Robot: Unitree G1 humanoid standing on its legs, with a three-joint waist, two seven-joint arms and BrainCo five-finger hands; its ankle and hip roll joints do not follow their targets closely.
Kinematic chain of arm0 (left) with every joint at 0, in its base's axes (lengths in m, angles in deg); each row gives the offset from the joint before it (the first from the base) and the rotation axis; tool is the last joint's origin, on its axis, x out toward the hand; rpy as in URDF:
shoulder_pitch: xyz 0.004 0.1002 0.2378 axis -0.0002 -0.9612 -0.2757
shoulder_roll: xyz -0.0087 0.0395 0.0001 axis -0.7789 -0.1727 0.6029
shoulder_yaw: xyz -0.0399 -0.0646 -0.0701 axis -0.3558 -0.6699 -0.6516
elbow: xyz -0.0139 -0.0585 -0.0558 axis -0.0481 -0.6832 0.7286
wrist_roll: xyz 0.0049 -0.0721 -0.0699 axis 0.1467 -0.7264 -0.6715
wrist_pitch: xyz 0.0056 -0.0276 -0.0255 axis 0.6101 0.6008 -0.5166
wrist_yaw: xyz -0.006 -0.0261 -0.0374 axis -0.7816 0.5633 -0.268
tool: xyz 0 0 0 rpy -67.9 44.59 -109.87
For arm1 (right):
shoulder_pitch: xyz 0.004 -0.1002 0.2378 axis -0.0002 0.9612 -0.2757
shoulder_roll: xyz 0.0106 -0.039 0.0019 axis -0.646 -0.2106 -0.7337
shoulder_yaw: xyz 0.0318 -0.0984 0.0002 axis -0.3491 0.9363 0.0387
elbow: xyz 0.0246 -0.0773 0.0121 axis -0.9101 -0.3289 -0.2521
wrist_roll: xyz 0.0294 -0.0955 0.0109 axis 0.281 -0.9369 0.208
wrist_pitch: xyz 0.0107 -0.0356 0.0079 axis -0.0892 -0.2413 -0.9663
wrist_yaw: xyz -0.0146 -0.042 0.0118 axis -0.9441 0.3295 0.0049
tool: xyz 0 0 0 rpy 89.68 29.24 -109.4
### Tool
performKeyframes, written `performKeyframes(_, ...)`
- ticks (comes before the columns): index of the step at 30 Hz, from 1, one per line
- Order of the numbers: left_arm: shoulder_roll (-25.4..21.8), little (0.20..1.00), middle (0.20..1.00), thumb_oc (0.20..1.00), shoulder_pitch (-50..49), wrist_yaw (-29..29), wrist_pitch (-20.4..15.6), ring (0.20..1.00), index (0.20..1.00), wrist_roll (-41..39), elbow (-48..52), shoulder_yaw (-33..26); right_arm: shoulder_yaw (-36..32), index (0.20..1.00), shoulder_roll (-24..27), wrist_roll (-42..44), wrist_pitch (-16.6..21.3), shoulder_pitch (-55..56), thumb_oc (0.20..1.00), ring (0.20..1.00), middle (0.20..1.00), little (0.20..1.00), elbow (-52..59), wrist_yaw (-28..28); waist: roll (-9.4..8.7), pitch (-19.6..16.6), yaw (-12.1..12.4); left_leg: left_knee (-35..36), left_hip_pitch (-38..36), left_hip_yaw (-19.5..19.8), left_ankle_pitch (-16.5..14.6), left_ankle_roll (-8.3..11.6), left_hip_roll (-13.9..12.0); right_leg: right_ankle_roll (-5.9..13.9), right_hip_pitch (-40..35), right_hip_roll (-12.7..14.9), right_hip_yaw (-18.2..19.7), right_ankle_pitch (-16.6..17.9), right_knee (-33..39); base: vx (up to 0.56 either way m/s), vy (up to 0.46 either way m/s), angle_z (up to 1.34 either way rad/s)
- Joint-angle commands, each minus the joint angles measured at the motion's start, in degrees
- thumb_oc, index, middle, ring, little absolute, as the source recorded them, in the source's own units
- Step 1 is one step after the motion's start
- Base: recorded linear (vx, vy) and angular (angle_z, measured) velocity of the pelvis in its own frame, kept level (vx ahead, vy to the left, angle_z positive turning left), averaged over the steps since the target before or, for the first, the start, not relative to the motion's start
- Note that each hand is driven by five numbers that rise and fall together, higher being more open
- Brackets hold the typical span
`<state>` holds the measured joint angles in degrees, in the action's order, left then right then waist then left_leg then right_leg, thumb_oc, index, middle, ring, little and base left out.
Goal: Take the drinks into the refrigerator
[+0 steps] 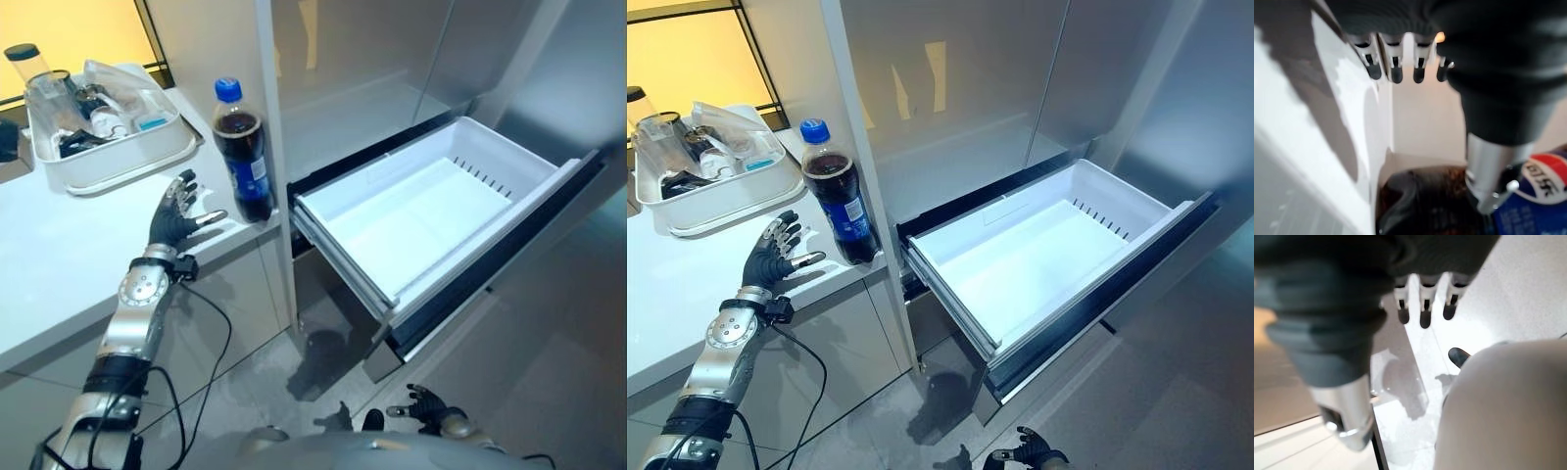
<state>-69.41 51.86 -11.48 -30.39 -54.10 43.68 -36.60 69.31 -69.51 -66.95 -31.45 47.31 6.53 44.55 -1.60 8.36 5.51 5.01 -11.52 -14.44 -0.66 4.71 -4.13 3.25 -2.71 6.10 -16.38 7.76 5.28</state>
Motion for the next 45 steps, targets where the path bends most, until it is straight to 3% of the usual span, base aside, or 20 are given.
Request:
performKeyframes(1, 2.1, 1.000, 1.000, 1.000, 7.9, 0.3, -0.2, 1.000, 1.000, 0.8, -1.8, 4.2, 2.3, 1.000, -0.4, 0.6, 0.4, -2.8, 1.000, 1.000, 1.000, 1.000, -2.0, -1.0, 0.23, 1.1, -1.9, 0.0, 1.8, 1.2, -2.4, -1.45, 2.1, 5.06, -3.4, 2.6, -2.8, -2.0, -2.5, 0.00, 0.000, 0.00)
performKeyframes(15, 9.0, 1.000, 1.000, 1.000, 26.5, -2.2, 1.6, 1.000, 1.000, -2.8, -17.2, 14.4, 4.8, 1.000, -0.6, 1.5, -0.3, -1.9, 1.000, 1.000, 1.000, 1.000, -1.7, -2.3, 0.66, 0.6, -5.0, 0.0, 1.9, 0.7, -2.3, -1.30, 1.9, 5.20, -3.2, 2.2, -2.2, -2.0, -2.3, 0.00, -0.003, 0.01)
performKeyframes(22, 12.9, 1.000, 1.000, 1.000, 34.7, -3.9, 2.1, 1.000, 1.000, -0.6, -25.5, 18.2, 5.9, 1.000, -0.6, 2.2, -0.2, -1.6, 1.000, 1.000, 1.000, 1.000, -2.0, -3.3, 0.83, 0.5, -6.5, 0.0, 1.9, 0.4, -2.4, -1.27, 1.9, 5.28, -3.0, 2.1, -1.8, -1.8, -2.4, 0.00, -0.002, -0.01)
performKeyframes(23, 13.2, 0.476, 0.476, 0.476, 34.7, -3.8, 1.7, 0.476, 0.476, -0.5, -25.0, 18.3, 5.9, 1.000, -0.6, 2.3, 0.0, -1.4, 1.000, 1.000, 1.000, 1.000, -2.0, -3.3, 0.80, 0.5, -6.6, 0.0, 2.0, 0.4, -2.4, -1.27, 1.9, 5.30, -2.9, 2.1, -1.8, -1.8, -2.4, 0.00, 0.000, 0.00)
performKeyframes(24, 14.0, 0.200, 0.200, 0.200, 34.0, -4.1, 1.4, 0.200, 0.200, -1.4, -25.2, 17.9, 5.8, 1.000, -0.5, 2.4, 0.0, -1.4, 1.000, 1.000, 1.000, 1.000, -1.9, -3.4, 0.78, 0.6, -6.7, 0.0, 2.0, 0.4, -2.4, -1.27, 1.9, 5.30, -2.9, 2.1, -1.8, -1.8, -2.4, 0.00, 0.000, 0.00)
performKeyframes(37, 13.4, 0.200, 0.200, 0.200, 25.3, -3.4, 0.6, 0.200, 0.200, -1.2, -18.8, 15.6, 4.7, 1.000, 0.4, 2.1, 0.5, -2.1, 1.000, 1.000, 1.000, 1.000, -1.0, -3.4, 0.06, 1.1, -5.4, 0.0, 2.9, 1.1, -2.1, -1.44, 1.9, 5.29, -2.5, 2.5, -2.4, -1.5, -2.5, 0.00, 0.000, 0.00)
performKeyframes(43, 12.3, 0.200, 0.200, 0.200, 17.4, -1.3, -0.5, 0.200, 0.200, -5.3, -8.1, 12.9, 1.8, 1.000, -0.3, 4.4, 0.9, -2.6, 1.000, 1.000, 1.000, 1.000, -1.2, -3.5, -0.04, 1.5, -4.3, 0.0, 3.1, 1.3, -2.1, -1.56, 2.0, 5.18, -2.3, 2.5, -2.4, -1.4, -2.4, 0.00, 0.000, 0.00)
performKeyframes(45, 10.7, 0.200, 0.200, 0.200, 10.2, 0.3, -1.1, 0.200, 0.200, -5.0, 0.3, 10.8, -5.2, 1.000, 0.3, 11.0, 1.7, -3.1, 1.000, 1.000, 1.000, 1.000, -2.1, -5.0, 0.01, 1.8, -3.6, 0.0, 3.3, 1.4, -2.2, -1.64, 2.0, 5.17, -2.2, 2.6, -2.5, -1.4, -2.4, 0.00, 0.000, 0.00)
